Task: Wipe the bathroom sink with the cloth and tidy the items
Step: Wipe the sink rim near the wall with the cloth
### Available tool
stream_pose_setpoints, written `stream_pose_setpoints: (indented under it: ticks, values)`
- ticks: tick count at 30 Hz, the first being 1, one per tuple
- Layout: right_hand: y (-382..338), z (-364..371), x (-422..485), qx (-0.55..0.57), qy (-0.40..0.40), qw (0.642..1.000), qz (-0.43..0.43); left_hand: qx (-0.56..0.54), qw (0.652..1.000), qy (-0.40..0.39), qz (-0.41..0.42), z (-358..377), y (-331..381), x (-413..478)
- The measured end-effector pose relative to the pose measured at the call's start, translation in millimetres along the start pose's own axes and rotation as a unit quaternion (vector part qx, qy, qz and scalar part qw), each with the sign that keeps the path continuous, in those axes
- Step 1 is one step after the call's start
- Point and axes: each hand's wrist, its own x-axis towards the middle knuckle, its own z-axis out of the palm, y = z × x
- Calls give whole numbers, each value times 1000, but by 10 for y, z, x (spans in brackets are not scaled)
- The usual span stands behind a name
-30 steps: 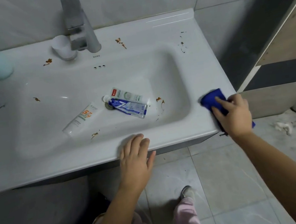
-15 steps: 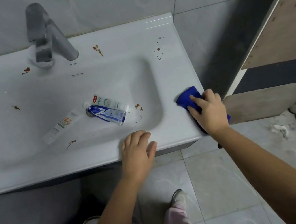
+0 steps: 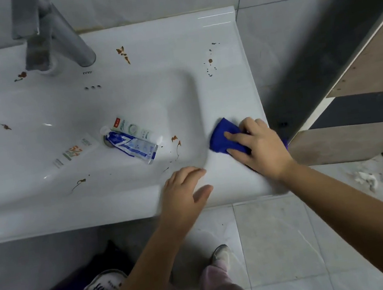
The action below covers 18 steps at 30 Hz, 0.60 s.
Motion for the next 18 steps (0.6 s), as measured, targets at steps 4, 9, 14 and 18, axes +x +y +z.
stream_pose_setpoints:
  ticks: [4,9,14,18]
  values:
    - [43,-60,-175,30,-49,994,-91,-13,1000,23,2,-5,-44,-62]
    - [121,199,861,-15,19,999,-33,-20,1000,20,-8,0,-52,-39]
    - [-313,205,199,22,-71,988,-136,-34,999,19,-12,-26,-37,-54]
    - [-25,143,287,27,-63,988,-140,-31,999,15,-16,-16,-52,-65]
